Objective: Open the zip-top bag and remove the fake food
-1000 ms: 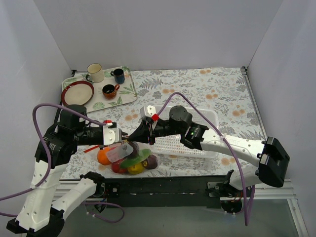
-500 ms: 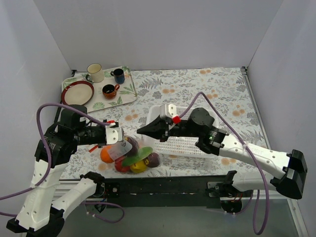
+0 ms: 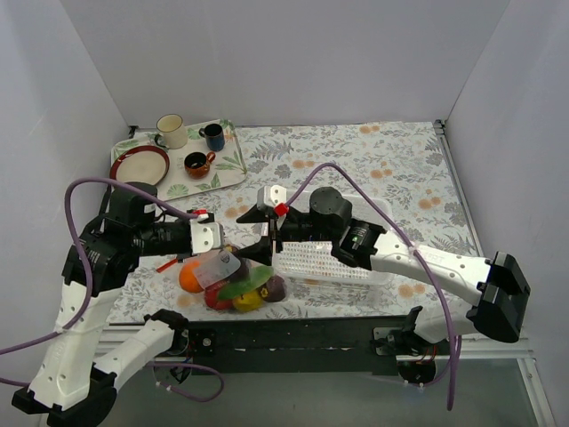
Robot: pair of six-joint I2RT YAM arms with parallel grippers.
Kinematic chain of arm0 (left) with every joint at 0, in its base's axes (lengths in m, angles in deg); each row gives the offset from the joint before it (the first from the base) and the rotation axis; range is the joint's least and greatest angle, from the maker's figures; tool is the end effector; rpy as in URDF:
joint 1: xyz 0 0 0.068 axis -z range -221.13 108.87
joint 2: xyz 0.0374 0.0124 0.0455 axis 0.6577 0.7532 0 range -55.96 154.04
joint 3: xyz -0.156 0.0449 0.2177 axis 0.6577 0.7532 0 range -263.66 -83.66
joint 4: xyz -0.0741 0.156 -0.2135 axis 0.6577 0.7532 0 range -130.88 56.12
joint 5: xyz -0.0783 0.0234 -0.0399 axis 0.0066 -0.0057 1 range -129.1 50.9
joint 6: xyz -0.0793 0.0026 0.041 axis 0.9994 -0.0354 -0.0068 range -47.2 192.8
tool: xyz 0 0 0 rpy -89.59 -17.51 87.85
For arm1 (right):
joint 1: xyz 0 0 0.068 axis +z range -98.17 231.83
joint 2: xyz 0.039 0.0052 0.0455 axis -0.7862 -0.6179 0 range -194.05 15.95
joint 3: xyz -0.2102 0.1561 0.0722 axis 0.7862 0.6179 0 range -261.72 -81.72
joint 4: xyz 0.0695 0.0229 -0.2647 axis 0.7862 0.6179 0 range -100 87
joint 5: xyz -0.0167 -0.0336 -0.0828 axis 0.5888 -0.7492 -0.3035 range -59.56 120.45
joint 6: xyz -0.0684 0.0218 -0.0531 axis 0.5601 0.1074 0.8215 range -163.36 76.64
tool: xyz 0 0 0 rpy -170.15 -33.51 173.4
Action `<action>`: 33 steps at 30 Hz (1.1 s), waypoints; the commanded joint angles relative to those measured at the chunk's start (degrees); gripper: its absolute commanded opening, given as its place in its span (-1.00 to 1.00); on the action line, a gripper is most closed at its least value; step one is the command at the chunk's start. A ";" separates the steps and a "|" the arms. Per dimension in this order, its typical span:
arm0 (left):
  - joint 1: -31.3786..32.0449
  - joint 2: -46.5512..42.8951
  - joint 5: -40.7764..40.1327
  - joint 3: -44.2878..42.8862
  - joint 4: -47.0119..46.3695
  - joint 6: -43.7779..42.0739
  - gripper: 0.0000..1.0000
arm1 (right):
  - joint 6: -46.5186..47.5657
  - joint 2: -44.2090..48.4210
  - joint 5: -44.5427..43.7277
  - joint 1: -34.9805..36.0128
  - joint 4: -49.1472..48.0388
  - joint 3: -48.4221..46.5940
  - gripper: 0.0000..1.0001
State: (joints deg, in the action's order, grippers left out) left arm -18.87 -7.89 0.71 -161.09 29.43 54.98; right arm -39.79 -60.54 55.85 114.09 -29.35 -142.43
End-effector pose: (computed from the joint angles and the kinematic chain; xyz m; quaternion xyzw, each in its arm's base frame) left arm 0.1130 -0.1013 0.3997 0.4259 0.7552 -0.3246 0.3780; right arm 0.1420 0.3432 0.3654 -0.4975 0.4736 0.4796 0.5460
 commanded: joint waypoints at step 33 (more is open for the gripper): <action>-0.02 -2.63 3.78 -2.03 -0.08 2.01 -1.00 | -1.20 -5.52 2.99 1.55 0.99 -9.70 -0.95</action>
State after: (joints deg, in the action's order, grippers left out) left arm -18.93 -9.59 2.33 -162.86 30.13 57.18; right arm -41.80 -68.74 61.58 115.82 -28.54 -150.16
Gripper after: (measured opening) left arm 0.120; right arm 0.104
